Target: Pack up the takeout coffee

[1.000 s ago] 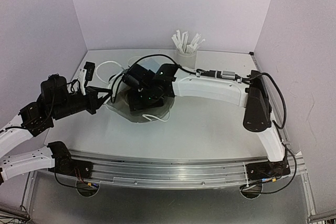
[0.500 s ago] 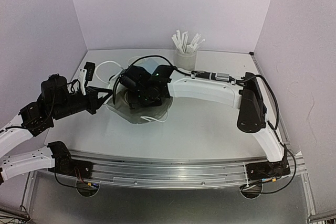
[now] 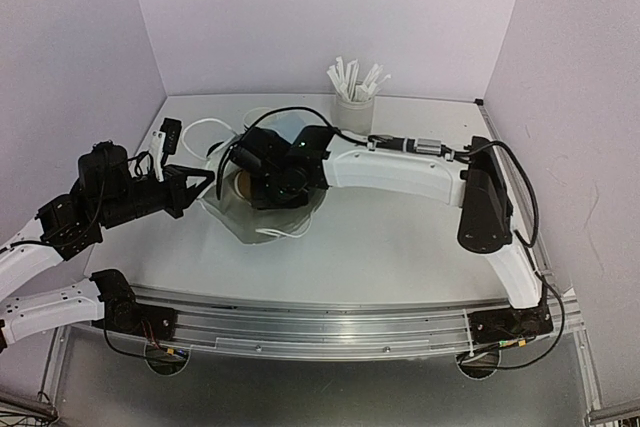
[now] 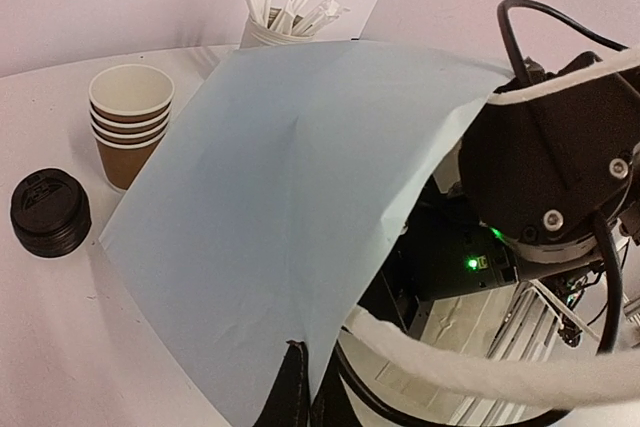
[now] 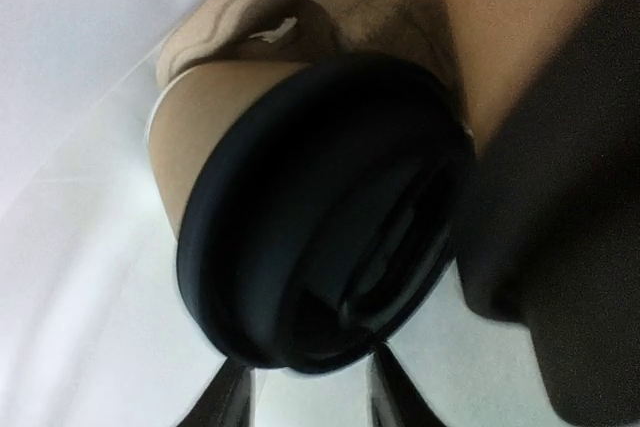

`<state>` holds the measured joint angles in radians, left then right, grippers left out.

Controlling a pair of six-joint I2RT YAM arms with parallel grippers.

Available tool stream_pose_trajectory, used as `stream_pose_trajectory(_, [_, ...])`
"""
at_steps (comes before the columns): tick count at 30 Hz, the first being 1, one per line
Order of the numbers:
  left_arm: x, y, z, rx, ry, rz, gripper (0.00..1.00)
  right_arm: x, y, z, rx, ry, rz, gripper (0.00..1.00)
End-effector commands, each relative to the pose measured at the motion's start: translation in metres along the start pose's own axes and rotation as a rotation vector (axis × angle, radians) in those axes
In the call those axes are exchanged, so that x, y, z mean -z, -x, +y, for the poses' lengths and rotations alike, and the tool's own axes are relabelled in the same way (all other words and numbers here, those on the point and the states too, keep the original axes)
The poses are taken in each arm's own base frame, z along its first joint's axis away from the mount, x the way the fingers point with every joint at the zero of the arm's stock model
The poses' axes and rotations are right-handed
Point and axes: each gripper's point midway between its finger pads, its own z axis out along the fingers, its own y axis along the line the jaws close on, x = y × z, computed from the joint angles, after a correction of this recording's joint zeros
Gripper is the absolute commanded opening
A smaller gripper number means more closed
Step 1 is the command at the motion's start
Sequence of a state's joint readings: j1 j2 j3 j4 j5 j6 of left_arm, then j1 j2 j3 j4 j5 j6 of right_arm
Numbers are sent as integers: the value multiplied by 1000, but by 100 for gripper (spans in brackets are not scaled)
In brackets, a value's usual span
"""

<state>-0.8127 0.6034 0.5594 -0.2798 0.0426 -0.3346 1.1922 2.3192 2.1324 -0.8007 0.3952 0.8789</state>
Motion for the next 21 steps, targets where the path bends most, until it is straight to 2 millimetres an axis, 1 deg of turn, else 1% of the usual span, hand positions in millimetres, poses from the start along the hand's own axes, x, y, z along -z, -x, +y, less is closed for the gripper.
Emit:
stream_pose_trajectory(1, [-2, 5, -4, -30, -19, -20, 0, 49, 28, -4, -133, 29, -82, 29])
stream_pose_trajectory(3, [-3, 5, -5, -27, -26, -18, 0, 50, 31, 2, -92, 42, -88, 28])
stream_pose_trajectory(4, [-3, 5, -6, -25, -28, -17, 0, 49, 29, 10, -38, 61, -78, 29])
stream_pose_trajectory(5, [-4, 5, -5, -24, -25, -17, 0, 48, 26, 19, 45, 79, -72, 30])
stream_pose_trajectory(7, [-4, 6, -1, -34, 2, -22, 0, 49, 13, 34, 249, 74, -91, 29])
stream_pose_trajectory(9, [-4, 7, 2, -50, 19, -27, 0, 50, 1, 36, 388, 30, -120, 28])
stream_pose_trajectory(10, [-4, 7, 2, -52, 19, -26, 0, 50, -1, 32, 412, 12, -125, 34])
stream_pose_trajectory(12, [-4, 7, 1, -47, 14, -23, 0, 49, -2, 24, 409, -14, -127, 44])
stream_pose_trajectory(13, [-4, 7, 0, -44, 10, -22, 0, 50, 0, 23, 397, -21, -135, 45])
stream_pose_trajectory(16, [-5, 7, -2, -40, -2, -21, 0, 50, 13, 21, 340, -16, -160, 46])
stream_pose_trajectory(18, [-6, 7, -3, -38, -7, -19, 0, 44, 18, 25, 314, 16, -151, 46])
stream_pose_trajectory(21, [-5, 6, -3, -35, -7, -18, 0, 31, 20, 25, 310, 16, -141, 46])
